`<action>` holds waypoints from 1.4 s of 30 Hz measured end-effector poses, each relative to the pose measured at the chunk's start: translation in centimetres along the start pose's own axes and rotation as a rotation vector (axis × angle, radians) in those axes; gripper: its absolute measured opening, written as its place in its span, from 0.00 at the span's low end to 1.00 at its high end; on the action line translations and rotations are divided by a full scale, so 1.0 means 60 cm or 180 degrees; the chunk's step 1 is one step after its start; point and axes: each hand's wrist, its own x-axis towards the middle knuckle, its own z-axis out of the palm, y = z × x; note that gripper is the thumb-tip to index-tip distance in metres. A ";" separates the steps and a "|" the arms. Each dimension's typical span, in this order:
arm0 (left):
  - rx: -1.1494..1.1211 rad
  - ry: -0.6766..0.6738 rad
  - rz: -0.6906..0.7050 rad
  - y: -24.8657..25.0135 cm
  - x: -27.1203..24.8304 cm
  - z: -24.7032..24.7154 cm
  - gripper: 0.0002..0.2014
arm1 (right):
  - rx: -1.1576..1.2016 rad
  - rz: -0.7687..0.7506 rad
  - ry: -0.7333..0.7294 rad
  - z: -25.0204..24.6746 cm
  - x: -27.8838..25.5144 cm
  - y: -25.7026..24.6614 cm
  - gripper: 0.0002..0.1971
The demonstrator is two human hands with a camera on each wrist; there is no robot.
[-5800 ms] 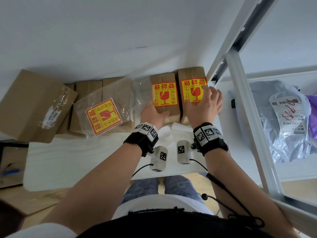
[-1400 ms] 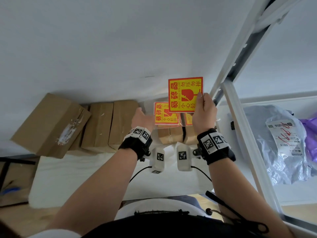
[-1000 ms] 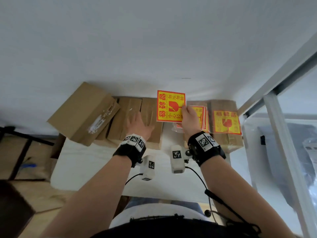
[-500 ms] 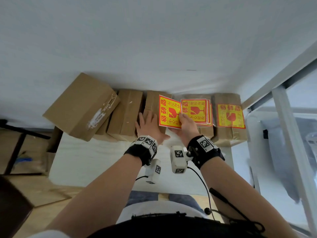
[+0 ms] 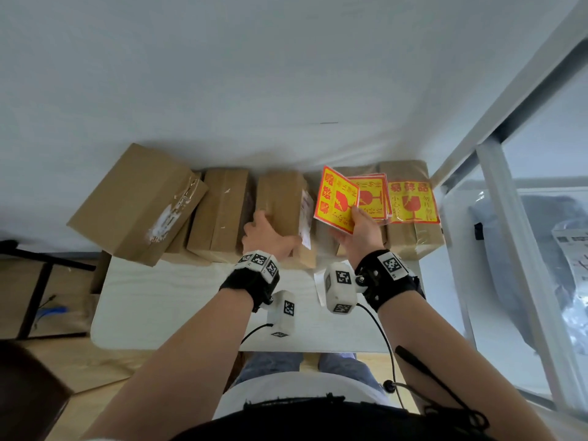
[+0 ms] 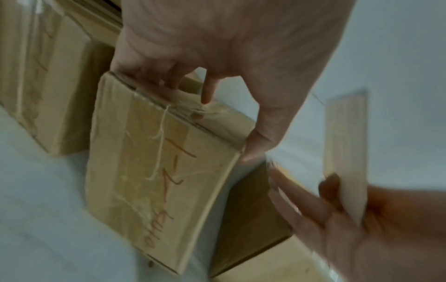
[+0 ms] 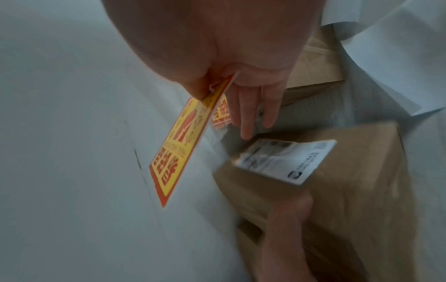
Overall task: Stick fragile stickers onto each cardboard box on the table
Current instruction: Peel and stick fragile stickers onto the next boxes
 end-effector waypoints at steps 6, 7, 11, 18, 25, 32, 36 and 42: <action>-0.0690 -0.0172 -0.0323 -0.008 -0.012 -0.011 0.48 | 0.0663 0.0052 0.0288 -0.024 0.006 -0.021 0.12; -0.0679 -0.0146 -0.0333 -0.007 -0.015 -0.010 0.48 | 0.0609 0.0023 0.0287 -0.026 0.004 -0.023 0.12; -0.0585 -0.0083 -0.0406 -0.003 -0.024 -0.007 0.49 | 0.0211 -0.0081 0.0105 -0.028 -0.007 -0.023 0.10; 0.0198 0.0332 -0.0244 0.002 -0.036 0.004 0.47 | -0.0548 -0.0397 -0.0066 -0.020 -0.011 -0.008 0.09; 0.0122 0.0251 0.0211 -0.003 -0.031 -0.010 0.35 | -0.0857 -0.0533 -0.0148 -0.012 -0.021 -0.008 0.04; -0.1734 0.0090 0.0748 0.017 -0.043 -0.040 0.11 | -0.0580 -0.0526 -0.0334 -0.001 -0.028 -0.014 0.04; -0.2175 -0.0002 0.0676 0.017 -0.041 -0.040 0.17 | -0.0599 -0.0516 -0.0578 0.006 -0.038 -0.014 0.06; -0.1977 0.0148 0.1075 0.007 -0.036 -0.052 0.11 | -0.0797 -0.0480 -0.0761 0.006 -0.047 -0.012 0.08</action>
